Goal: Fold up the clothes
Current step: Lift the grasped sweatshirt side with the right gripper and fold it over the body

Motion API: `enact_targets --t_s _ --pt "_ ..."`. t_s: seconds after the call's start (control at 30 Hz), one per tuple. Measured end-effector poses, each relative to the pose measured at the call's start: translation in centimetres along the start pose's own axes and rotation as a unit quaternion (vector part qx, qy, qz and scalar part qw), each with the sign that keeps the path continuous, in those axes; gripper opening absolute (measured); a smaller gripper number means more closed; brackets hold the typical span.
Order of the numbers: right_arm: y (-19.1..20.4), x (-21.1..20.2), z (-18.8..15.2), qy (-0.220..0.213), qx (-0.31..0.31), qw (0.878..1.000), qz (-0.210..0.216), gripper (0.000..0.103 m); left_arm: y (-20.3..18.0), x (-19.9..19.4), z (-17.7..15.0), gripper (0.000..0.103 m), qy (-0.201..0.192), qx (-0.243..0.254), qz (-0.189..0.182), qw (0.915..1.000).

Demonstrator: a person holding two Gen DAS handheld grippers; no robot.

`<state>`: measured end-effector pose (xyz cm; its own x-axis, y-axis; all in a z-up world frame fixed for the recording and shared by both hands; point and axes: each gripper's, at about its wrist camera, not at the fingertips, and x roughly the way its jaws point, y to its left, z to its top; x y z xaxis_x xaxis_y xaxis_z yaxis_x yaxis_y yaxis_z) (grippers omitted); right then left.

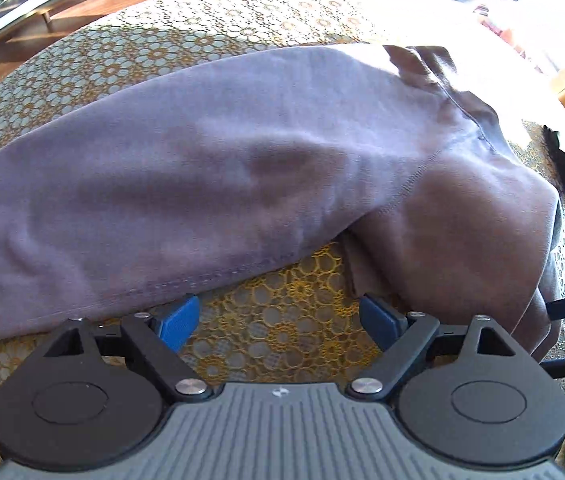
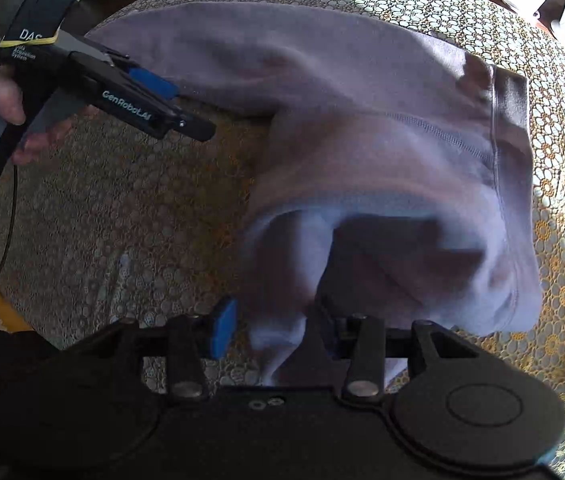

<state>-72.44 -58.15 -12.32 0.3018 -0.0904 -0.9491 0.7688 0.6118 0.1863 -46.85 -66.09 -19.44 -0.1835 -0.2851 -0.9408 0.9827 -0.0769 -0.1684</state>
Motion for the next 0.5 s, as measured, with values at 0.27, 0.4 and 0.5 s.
enact_targets --t_s 0.27,0.4,0.5 --pt "2.4 2.4 -0.4 -0.012 -0.005 1.0 -0.001 0.103 -2.5 1.9 0.3 0.064 0.012 -0.019 -0.029 0.9993" --pt "2.5 3.1 -0.1 -0.01 -0.018 1.0 0.012 0.103 -2.8 1.9 0.5 0.064 0.013 -0.016 -0.025 0.9995" --pt "1.1 1.5 0.7 -0.029 -0.004 0.999 0.029 0.103 -2.6 1.8 0.6 0.064 0.014 -0.016 -0.022 0.9995"
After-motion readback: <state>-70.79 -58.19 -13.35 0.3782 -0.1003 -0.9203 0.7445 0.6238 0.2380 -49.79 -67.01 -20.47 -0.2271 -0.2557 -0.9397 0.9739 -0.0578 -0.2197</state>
